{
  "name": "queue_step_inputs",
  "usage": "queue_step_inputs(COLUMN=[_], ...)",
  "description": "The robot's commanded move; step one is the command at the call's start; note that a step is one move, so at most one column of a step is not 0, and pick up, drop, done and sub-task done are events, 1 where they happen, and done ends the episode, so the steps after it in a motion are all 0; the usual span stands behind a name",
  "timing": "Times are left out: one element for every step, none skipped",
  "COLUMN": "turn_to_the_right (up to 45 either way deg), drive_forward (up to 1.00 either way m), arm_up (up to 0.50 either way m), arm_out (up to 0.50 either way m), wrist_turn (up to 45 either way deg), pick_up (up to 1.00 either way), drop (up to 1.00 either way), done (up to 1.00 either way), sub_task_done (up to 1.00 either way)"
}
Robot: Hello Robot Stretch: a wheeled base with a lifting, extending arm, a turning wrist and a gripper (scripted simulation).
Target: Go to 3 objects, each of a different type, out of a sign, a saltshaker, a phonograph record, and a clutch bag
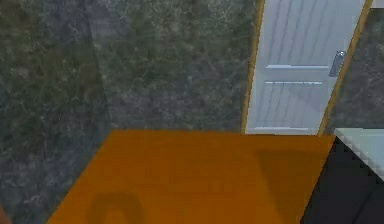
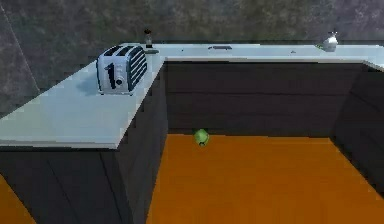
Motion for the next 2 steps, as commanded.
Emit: queue_step_inputs(turn_to_the_right=[0.0, 30.0], drive_forward=[0.90, 0.00], arm_up=[0.00, 0.00], arm_out=[0.00, 0.00], wrist_turn=[0.0, 0.0], pick_up=[0.00, 0.00], drop=[0.00, 0.00], done=[0.00, 0.00], sub_task_done=[0.00, 0.00])
